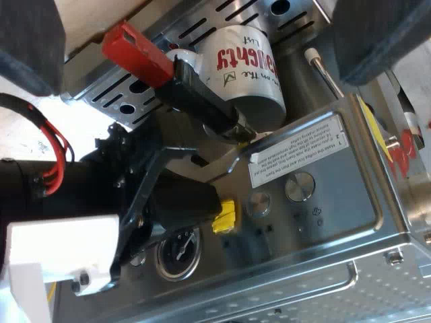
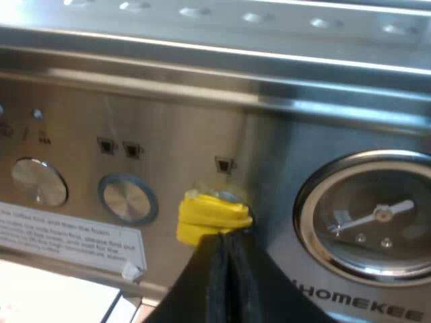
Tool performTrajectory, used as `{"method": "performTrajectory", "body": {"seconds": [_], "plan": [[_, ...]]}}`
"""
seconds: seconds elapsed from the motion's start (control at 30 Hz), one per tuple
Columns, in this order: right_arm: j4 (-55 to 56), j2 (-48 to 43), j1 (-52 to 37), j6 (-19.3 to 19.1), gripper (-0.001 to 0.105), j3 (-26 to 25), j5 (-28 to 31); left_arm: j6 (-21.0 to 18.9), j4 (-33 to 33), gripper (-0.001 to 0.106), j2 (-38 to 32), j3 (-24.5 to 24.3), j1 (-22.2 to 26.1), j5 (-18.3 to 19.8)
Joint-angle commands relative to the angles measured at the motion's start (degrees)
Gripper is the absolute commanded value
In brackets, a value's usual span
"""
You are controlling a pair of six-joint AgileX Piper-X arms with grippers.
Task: Place mug into machine
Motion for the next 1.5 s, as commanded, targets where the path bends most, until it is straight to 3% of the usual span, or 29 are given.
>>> {"method": "performTrajectory", "body": {"seconds": [0.03, 0.5, 0.77, 0.9, 0.97, 1.07, 1.13, 1.27, 1.4, 1.5], "plan": [[0.0, 0.7, -1.5, -0.9, 0.000, -1.9, -2.1, -0.6, -0.2, 0.081, 0.0, -0.6, -0.2, 0.0], [15.0, -6.1, 5.7, 0.7, 0.000, -1.7, 1.1, -0.5, -0.2, 0.081, 0.0, -0.6, -0.2, 0.0], [26.6, -12.8, 7.4, 8.3, 0.001, -1.7, 0.9, -0.5, -0.2, 0.081, 0.0, -0.6, -0.2, 0.0], [29.5, -15.6, 7.4, 8.4, 0.021, -1.7, 0.9, -0.8, -0.4, 0.081, 0.0, -0.6, -0.2, 0.0], [31.3, -17.4, 7.4, 8.2, 0.045, -1.7, -1.2, -1.1, -0.6, 0.081, 0.0, -0.6, -0.2, 0.1], [32.7, -19.4, 7.4, 7.9, 0.065, -1.7, -4.7, -1.1, -0.6, 0.081, 0.0, -1.0, -0.2, 0.8], [33.8, -20.4, 7.4, 7.7, 0.069, -1.7, -6.3, -2.0, -0.6, 0.081, 0.1, -1.4, -0.2, 0.8], [36.4, -22.2, 6.6, 4.3, 0.070, -1.7, -6.9, -8.4, -0.6, 0.081, 2.2, -3.8, -0.2, 0.8], [37.6, -23.9, 4.0, 3.5, 0.070, -1.7, -8.0, -8.4, -0.6, 0.081, 6.2, -7.1, 0.3, -0.3], [37.7, -25.8, -0.7, 3.6, 0.070, -1.7, -13.4, -8.4, -0.6, 0.081, 10.6, -10.8, 2.7, -1.1]]}}
